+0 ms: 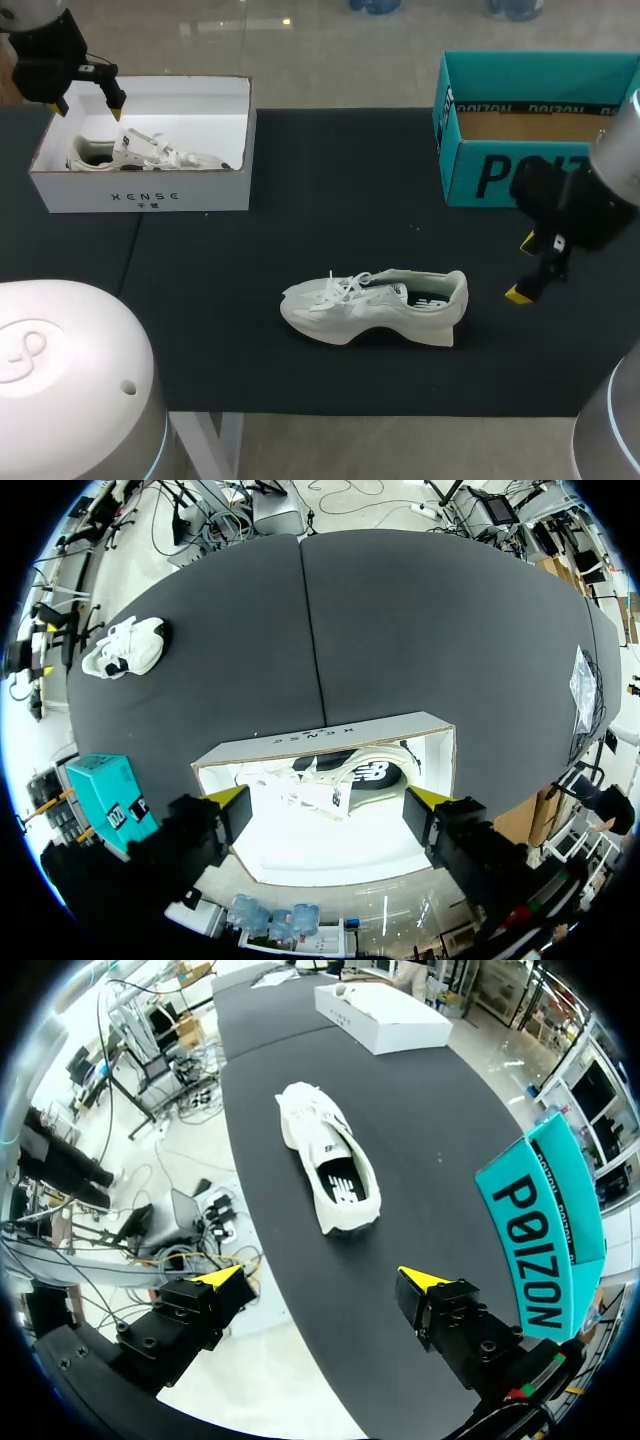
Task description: Take the shoe out of the shoebox, open the shoe tongue, remove and reinsert the insole, then place the shoe into the shoebox
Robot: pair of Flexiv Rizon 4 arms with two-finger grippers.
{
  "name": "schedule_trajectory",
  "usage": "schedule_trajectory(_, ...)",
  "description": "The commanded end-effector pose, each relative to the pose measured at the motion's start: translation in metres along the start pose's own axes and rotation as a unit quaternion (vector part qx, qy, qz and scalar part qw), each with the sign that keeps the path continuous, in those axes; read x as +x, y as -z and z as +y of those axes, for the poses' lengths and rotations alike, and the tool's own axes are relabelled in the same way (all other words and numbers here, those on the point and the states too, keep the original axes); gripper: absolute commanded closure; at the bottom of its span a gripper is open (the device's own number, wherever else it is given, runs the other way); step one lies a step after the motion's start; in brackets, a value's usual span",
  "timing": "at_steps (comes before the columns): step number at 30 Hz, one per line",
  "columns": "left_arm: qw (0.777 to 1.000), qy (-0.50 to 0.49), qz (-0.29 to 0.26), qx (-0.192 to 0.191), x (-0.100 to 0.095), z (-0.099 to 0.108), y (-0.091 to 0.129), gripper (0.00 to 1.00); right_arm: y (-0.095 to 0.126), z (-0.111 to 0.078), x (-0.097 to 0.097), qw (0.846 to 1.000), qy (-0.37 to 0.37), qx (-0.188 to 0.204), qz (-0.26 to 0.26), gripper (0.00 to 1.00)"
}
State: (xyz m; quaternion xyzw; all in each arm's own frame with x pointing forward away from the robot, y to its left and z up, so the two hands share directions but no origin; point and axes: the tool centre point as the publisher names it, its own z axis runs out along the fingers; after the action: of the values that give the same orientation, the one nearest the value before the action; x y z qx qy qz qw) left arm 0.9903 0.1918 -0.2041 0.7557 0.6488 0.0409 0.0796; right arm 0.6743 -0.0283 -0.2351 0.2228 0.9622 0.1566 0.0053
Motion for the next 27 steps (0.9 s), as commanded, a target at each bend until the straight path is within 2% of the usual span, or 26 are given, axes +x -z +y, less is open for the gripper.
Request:
schedule_trajectory(1,1.000,-0.001,0.001,0.000,0.000,0.000,0.000,0.00,-0.001,-0.004,0.002,1.000,0.000,-0.014,-0.002,0.00)
schedule_trajectory(9,1.000,-0.001,0.001,0.000,0.000,0.000,0.000,0.00,-0.001,-0.004,0.002,1.000,0.000,-0.014,-0.002,0.00)
schedule_trajectory(10,1.000,-0.001,0.001,0.000,0.000,0.000,0.000,0.00,-0.003,-0.007,0.001,0.999,0.014,-0.049,0.001,0.00)
schedule_trajectory(13,1.000,-0.001,0.001,0.000,0.000,0.000,0.000,0.00,-0.009,-0.016,-0.007,0.992,0.045,-0.119,0.014,0.00)
schedule_trajectory(16,1.000,-0.001,0.001,0.000,0.000,0.000,0.000,0.00,-0.021,-0.024,-0.015,0.986,0.055,-0.153,0.048,0.00)
schedule_trajectory(17,1.000,-0.001,0.001,0.000,0.000,0.000,0.000,0.00,-0.026,-0.026,-0.018,0.979,0.075,-0.182,0.060,0.00)
schedule_trajectory(20,1.000,-0.001,0.001,0.000,0.000,0.000,0.000,0.00,-0.034,-0.034,-0.023,0.969,0.095,-0.218,0.072,0.00)
schedule_trajectory(27,1.000,-0.001,0.001,0.000,0.000,0.000,0.000,0.00,-0.048,-0.036,-0.033,0.958,0.144,-0.226,0.097,0.00)
